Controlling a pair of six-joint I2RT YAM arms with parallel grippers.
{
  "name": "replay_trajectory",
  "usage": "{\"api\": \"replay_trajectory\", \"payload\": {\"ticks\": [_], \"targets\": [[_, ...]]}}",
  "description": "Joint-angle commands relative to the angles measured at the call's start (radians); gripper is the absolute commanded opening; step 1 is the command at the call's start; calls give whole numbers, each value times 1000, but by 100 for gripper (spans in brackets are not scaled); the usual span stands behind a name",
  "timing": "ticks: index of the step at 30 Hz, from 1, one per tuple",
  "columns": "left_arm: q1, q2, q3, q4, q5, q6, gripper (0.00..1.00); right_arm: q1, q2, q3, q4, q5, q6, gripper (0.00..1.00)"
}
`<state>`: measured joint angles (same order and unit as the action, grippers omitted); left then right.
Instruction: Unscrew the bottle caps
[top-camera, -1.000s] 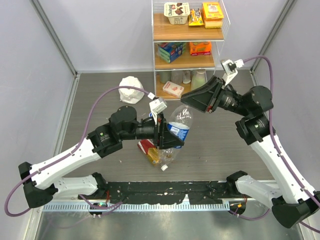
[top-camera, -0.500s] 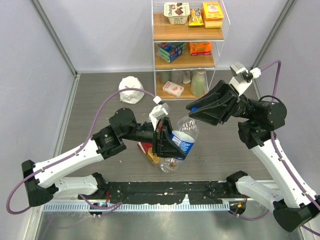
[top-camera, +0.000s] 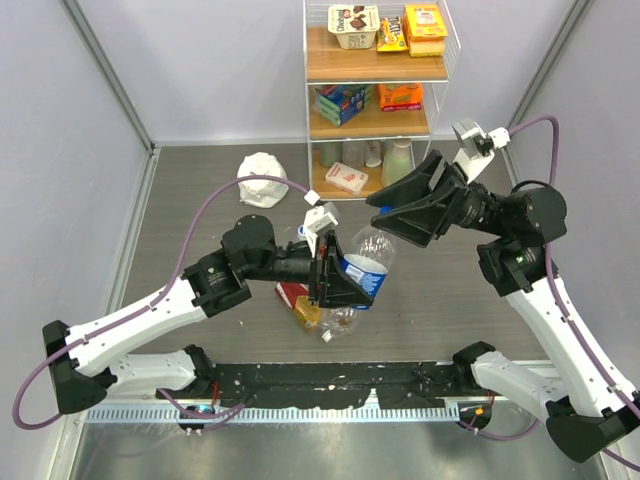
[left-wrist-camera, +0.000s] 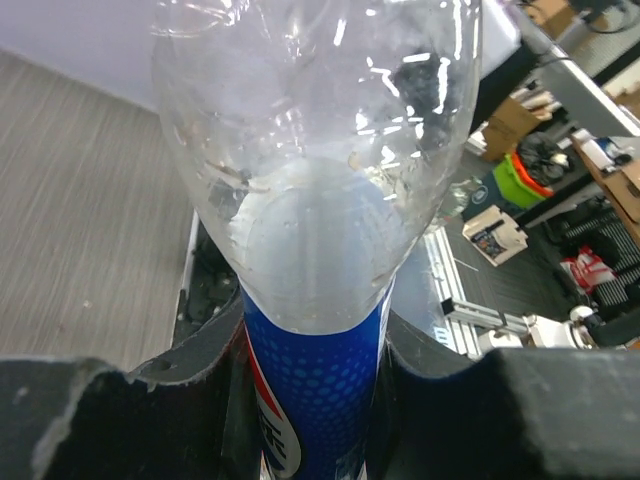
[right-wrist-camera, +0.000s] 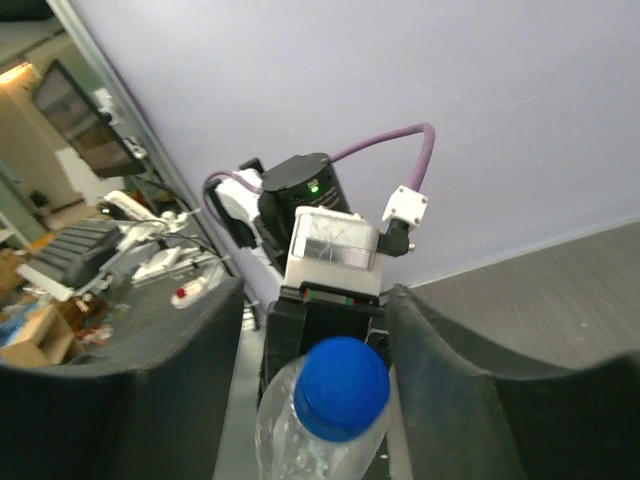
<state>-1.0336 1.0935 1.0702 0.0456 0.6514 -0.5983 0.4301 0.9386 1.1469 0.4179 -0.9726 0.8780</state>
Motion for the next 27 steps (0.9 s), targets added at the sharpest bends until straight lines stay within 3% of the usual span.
{"api": "replay_trajectory", "payload": {"ticks": [1, 3, 8, 18, 27], "targets": [[1, 9, 36, -168, -146, 55, 0, 7, 0, 73, -180, 118, -125, 85], [0, 17, 51, -226, -189, 75, 0, 7, 8, 94, -247, 161, -154, 100], [0, 45, 77, -318, -289, 101, 0, 7, 26, 108, -318, 244, -169, 100], [1, 83, 160, -504, -570, 126, 0, 7, 137, 260, -807, 690, -251, 99], [0, 189, 261, -647, -714, 141, 0, 9, 218, 251, -887, 661, -225, 98]]}}
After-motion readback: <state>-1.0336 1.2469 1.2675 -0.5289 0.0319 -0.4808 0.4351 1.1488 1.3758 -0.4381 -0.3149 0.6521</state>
